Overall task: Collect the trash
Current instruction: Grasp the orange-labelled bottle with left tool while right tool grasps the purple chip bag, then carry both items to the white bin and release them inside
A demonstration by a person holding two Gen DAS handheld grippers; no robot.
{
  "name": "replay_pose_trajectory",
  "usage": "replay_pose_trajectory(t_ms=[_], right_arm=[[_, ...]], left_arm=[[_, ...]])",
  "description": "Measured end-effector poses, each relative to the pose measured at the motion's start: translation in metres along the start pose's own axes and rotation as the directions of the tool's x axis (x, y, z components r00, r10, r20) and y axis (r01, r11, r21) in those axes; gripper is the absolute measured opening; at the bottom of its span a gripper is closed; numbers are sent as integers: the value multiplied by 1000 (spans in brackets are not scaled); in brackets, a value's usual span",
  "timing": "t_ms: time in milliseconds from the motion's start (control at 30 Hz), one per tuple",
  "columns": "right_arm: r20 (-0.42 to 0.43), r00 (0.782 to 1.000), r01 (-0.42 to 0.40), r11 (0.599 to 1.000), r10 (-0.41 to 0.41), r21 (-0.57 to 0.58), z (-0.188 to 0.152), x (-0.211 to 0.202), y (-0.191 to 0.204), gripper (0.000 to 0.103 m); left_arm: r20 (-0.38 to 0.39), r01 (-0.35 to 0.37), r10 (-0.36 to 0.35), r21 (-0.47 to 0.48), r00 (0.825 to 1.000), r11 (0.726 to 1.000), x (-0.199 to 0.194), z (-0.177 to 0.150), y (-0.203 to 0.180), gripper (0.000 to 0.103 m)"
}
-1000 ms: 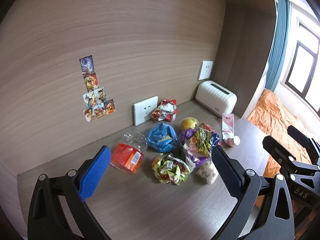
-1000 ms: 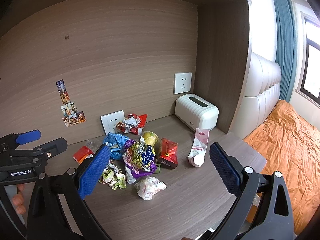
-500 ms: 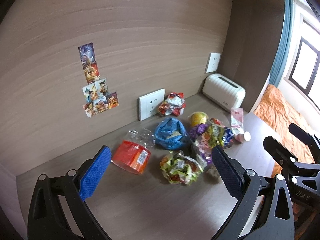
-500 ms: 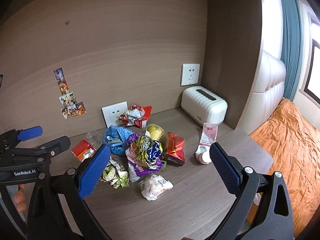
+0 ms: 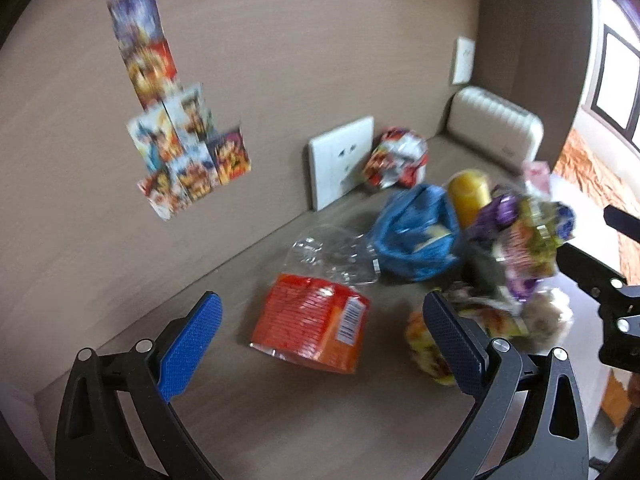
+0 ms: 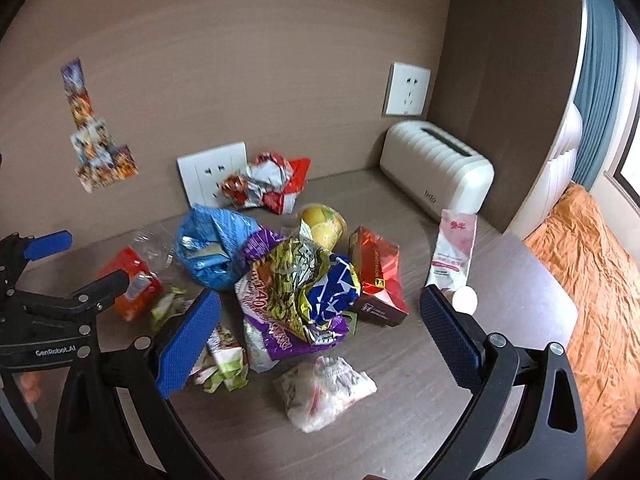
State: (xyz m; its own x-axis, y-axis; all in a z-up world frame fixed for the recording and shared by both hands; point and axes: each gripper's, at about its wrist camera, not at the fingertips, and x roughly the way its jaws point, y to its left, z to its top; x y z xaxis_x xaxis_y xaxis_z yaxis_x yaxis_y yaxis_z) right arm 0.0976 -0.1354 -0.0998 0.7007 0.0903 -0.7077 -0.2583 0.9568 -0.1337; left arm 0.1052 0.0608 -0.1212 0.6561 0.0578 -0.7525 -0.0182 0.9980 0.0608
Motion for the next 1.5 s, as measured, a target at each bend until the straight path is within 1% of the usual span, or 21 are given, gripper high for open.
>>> replay_pose_trajectory(t_ms=[67,200,367,567,600,633,667,700,733,833,1067,1267,1367,1433,1500], right_arm=[[-15,1000,2,1000,-2,-11,1,12,3,99],[-33,999,6,999,-7,-31,3,27,9,99],[-52,998,25,998,-28,-60,5,43,15,99],[-81,996,32,998,-36,-56,4,60,17,99],[-87,996,29,998,-34,-54,3,62,17,99],[-88,996,31,998,-35,-55,3,63,17,99],[-88,995,34,998,-39,-59,2,64,18,97],[-87,996,30,997,-36,-65,2,65,19,85],[-88,996,24,997,-30,-73,1,65,20,80],[-88,996,11,996,-18,-86,1,63,20,76],[-5,1000,4,997,-5,-71,9,25,9,76],[95,995,-9,1000,9,-1,22,-27,-19,76],[150,989,-3,999,-3,39,26,-55,-41,76],[173,985,1,998,-13,69,24,-70,-57,76],[182,983,15,994,-34,108,16,-86,-77,76]], left_arm=[[-30,16,-17,-13,999,1000,18,0,4,98],[-51,11,-11,-4,999,1000,38,3,8,98],[-66,24,-23,16,998,1000,56,4,5,98],[-85,37,-36,21,996,999,73,4,0,98],[-91,43,-41,22,995,999,76,3,-1,98],[-95,51,-49,22,994,998,80,2,-2,94],[-99,59,-56,21,994,998,81,1,-1,89],[-106,75,-72,21,992,997,84,0,-2,81],[-107,81,-78,18,991,997,85,0,-2,81],[-91,89,-87,21,992,996,81,-2,-5,81],[-38,78,-77,21,996,997,51,4,-8,81],[41,68,-70,41,997,997,-4,19,-16,81],[84,87,-91,52,992,995,-37,27,-27,81],[109,114,-122,75,986,991,-55,32,-40,81],[124,154,-169,116,978,981,-74,32,-64,81]])
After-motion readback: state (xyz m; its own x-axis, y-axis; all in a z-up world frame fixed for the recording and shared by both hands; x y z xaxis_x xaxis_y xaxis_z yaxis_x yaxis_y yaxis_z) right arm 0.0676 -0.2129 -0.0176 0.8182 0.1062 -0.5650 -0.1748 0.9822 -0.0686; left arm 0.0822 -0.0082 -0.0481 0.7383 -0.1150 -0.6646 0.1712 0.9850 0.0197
